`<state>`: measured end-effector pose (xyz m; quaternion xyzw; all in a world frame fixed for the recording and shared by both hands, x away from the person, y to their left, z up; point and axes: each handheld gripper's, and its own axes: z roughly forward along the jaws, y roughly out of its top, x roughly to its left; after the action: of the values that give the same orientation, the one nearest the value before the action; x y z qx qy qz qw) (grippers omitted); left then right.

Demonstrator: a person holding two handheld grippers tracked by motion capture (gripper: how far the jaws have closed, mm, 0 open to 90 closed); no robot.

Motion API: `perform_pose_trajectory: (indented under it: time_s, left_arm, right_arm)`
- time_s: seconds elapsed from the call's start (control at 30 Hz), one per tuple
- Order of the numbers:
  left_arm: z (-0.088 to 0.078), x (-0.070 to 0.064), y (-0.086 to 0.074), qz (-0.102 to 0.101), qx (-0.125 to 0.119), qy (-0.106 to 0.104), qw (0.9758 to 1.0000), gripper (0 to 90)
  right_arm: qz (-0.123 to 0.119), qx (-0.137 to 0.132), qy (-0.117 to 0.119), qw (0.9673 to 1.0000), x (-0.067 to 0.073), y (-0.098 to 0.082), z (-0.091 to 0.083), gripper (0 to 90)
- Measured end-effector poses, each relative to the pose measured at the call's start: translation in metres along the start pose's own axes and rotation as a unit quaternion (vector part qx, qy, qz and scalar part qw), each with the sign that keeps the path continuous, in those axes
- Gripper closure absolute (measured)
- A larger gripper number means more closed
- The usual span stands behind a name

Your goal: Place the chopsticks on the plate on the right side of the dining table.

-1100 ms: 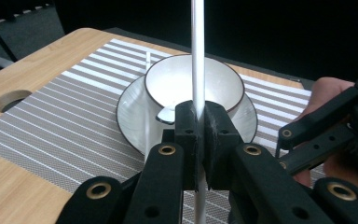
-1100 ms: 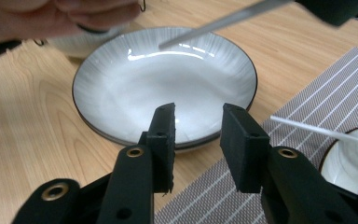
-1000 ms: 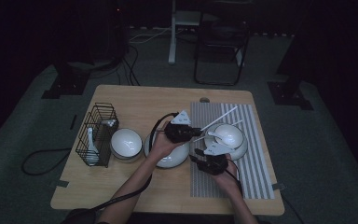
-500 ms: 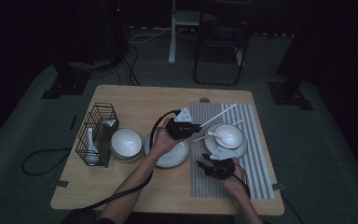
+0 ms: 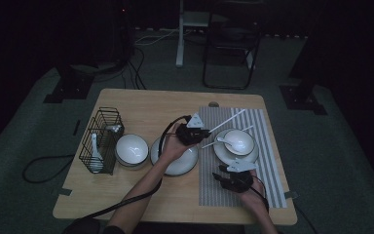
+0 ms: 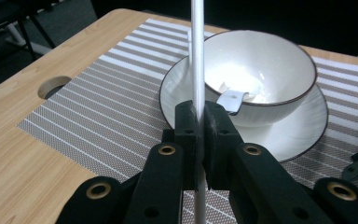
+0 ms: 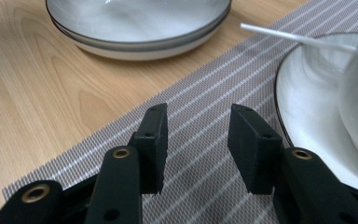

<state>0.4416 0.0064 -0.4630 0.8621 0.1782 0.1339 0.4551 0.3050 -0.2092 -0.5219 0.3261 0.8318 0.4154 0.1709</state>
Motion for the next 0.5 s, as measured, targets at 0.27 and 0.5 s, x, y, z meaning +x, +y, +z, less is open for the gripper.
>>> perform_pose_trajectory:
  time_s: [0.27, 0.5]
  left_arm:
    - [0.011, 0.003, -0.006, -0.004, 0.018, 0.014, 0.9997, 85.9]
    - [0.021, 0.004, -0.008, -0.001, 0.037, 0.020, 0.9991, 85.9]
  right_arm:
    - [0.012, 0.002, 0.000, 0.9999, -0.004, -0.012, -0.007, 57.3]
    - [0.014, 0.004, 0.001, 0.9999, -0.004, -0.014, -0.007, 57.1]
